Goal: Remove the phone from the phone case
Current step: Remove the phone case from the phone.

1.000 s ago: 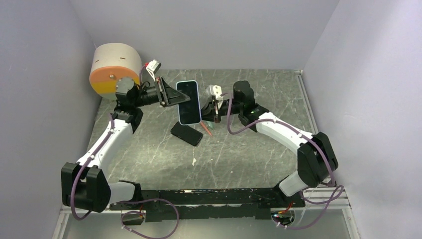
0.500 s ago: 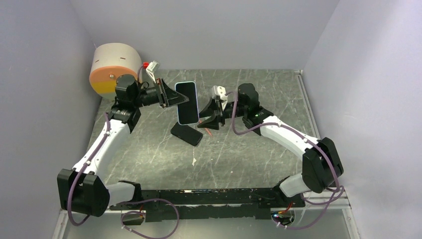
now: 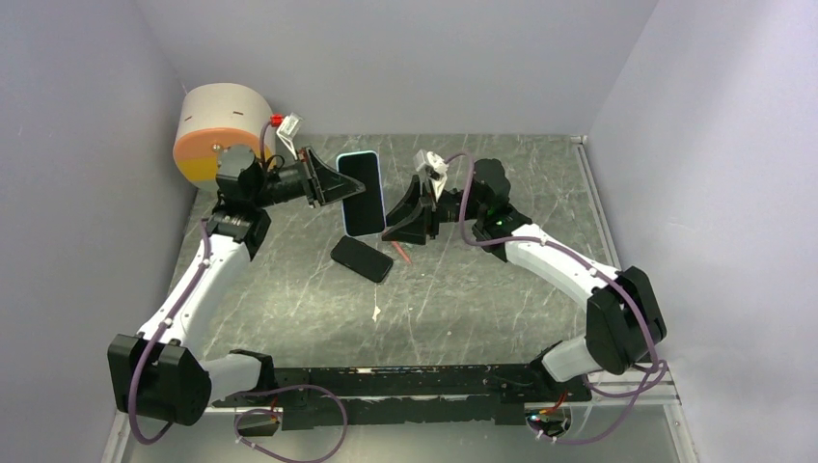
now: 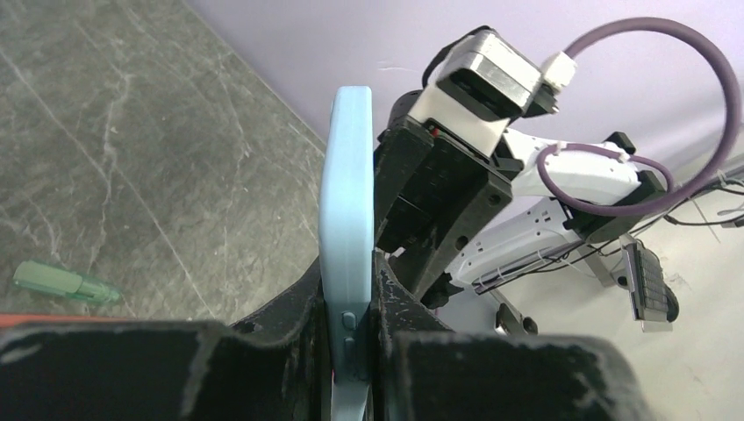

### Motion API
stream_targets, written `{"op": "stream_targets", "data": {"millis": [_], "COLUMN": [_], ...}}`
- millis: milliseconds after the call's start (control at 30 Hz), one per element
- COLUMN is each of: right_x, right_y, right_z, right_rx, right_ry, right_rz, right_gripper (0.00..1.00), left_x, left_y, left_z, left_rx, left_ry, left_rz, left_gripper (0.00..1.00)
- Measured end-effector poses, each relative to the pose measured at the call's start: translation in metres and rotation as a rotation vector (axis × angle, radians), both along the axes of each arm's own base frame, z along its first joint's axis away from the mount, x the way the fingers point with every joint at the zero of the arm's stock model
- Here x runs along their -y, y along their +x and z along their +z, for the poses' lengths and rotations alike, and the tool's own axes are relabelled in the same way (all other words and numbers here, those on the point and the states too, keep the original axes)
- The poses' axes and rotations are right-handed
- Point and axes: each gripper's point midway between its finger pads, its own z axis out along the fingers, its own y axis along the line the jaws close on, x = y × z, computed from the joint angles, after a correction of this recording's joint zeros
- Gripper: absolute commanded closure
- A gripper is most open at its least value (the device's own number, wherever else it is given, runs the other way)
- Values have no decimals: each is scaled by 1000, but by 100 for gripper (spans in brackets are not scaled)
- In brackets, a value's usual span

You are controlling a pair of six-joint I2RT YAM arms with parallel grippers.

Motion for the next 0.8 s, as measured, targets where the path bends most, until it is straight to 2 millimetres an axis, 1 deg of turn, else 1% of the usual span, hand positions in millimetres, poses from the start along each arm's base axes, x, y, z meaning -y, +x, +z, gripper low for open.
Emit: {"op": "stream_targets", "data": {"millis": [100, 233, 500, 567, 700, 800], "right_x": [-1, -4, -5, -4, -3, -2], "right_y": [0, 2, 1, 0, 0, 0], "right_z": [4, 7, 8, 7, 6, 3], "right_rx": [-19, -46, -79, -60, 19, 80], "right_ry": [14, 28, 32, 34, 43, 42], "right_rz": [2, 4, 16, 24, 35, 42], "right_gripper": [64, 68, 87, 92, 99, 100], "left_x": [0, 0, 2, 3, 4, 6], "left_y": [-4, -7, -10, -11, -12, -10], "left_z": [7, 10, 12, 13, 11, 8], "left_rx": [32, 46, 58, 55, 29, -3], "left_ry": [-10, -17, -26, -28, -37, -50], "left_rz": [-10, -18, -35, -39, -41, -47], "left_gripper": [97, 97, 97, 98, 98, 98]}}
